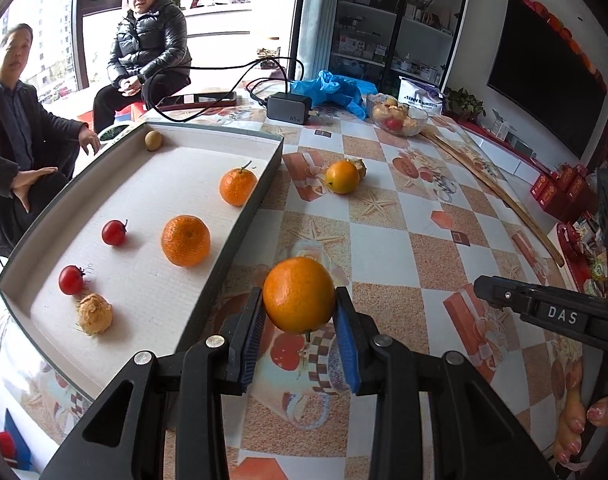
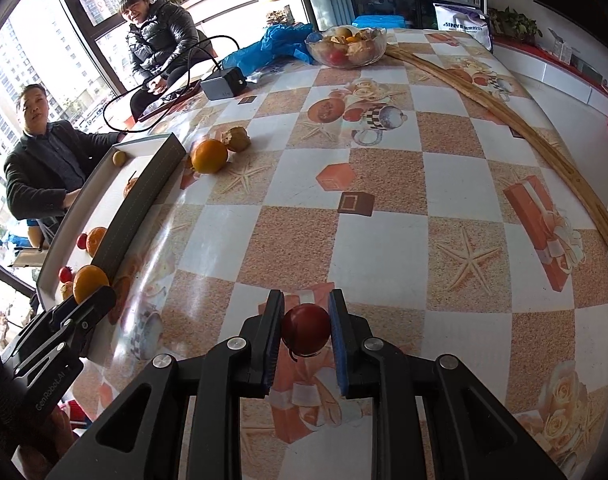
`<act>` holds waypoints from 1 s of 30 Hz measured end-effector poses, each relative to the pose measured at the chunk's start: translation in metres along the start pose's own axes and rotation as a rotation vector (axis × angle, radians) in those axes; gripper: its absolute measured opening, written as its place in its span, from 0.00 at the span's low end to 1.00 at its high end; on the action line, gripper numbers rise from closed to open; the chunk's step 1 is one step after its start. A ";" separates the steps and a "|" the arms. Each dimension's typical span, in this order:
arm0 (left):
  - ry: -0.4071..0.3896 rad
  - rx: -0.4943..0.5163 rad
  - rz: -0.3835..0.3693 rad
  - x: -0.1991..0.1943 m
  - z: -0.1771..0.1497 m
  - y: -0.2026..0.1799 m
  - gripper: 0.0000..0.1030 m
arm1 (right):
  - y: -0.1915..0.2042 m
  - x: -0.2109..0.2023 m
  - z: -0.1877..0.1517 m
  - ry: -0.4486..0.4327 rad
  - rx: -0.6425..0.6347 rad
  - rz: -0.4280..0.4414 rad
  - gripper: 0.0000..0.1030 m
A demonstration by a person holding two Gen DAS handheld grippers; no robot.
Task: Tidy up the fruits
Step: 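Carry the tangerine in the left tool while the right tool carries the tomato over the tray, then open the left tool to drop the tangerine while the right tool releases the tomato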
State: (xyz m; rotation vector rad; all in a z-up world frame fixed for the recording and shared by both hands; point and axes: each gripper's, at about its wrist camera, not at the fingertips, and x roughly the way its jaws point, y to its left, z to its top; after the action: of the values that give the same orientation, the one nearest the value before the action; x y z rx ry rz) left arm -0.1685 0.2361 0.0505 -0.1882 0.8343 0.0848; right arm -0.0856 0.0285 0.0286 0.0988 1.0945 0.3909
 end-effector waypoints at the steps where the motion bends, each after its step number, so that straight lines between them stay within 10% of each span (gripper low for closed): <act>1: -0.006 -0.005 0.000 -0.004 0.004 0.005 0.36 | 0.004 0.002 0.003 0.007 0.001 0.015 0.23; 20: 0.005 -0.112 0.237 -0.004 0.037 0.124 0.36 | 0.165 0.050 0.078 0.106 -0.164 0.238 0.23; 30: 0.044 -0.132 0.239 0.017 0.032 0.135 0.37 | 0.213 0.087 0.076 0.138 -0.241 0.224 0.23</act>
State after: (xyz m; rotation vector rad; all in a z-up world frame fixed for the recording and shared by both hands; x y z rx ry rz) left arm -0.1541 0.3746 0.0412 -0.2138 0.8933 0.3619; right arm -0.0392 0.2654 0.0468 -0.0202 1.1675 0.7366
